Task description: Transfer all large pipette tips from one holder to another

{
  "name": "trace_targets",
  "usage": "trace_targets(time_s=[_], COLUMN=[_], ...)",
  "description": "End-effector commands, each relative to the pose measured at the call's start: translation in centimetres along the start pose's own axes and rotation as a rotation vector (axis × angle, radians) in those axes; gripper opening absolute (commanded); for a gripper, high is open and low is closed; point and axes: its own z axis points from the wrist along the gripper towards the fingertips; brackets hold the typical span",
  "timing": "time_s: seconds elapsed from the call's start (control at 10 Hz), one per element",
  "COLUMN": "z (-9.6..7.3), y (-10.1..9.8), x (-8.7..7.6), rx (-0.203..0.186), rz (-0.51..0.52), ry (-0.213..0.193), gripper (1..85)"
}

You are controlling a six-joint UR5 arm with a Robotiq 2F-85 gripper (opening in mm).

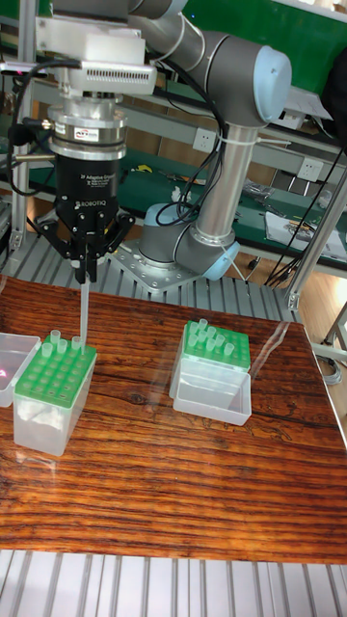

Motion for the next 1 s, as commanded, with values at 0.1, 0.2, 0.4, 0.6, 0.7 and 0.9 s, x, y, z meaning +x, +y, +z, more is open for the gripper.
trace_targets(time_s=[0.1, 0.2, 0.4, 0.6, 0.7, 0.9], z=[-0.5, -0.5, -0.5, -0.4, -0.5, -0.7], y=[-1.0, -1.1, -1.2, -1.6, -1.5, -2.6], x=[0.1, 0.2, 0.1, 0.1, 0.0, 0.0], rx=[0.023, 0.024, 0.027, 0.036, 0.026, 0.064], rz=[-0.02, -0.022, -0.023, -0.027, -0.029, -0.045], ry=[-0.013, -0.015, -0.017, -0.014, -0.022, -0.026], gripper=[1.0, 1.0, 1.0, 1.0, 1.0, 1.0])
